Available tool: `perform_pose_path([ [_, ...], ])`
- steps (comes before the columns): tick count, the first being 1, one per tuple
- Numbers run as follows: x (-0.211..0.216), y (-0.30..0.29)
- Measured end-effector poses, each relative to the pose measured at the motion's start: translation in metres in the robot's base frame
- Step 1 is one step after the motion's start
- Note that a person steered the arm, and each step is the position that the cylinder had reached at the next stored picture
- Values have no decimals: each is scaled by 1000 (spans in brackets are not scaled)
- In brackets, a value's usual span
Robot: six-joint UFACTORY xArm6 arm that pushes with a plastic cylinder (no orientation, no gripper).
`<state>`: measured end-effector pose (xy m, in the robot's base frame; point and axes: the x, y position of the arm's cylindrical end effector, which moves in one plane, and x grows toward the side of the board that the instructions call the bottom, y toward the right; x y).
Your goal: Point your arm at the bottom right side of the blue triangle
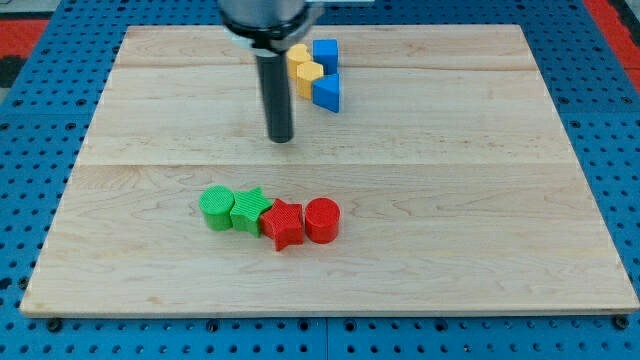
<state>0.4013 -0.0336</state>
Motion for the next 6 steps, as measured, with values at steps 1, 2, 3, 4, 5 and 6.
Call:
perform_pose_path([
  [1,-2,30],
  [2,-2,39],
  [3,-2,52],
  [4,1,60],
  [5,1,64],
  [6,-21,72],
])
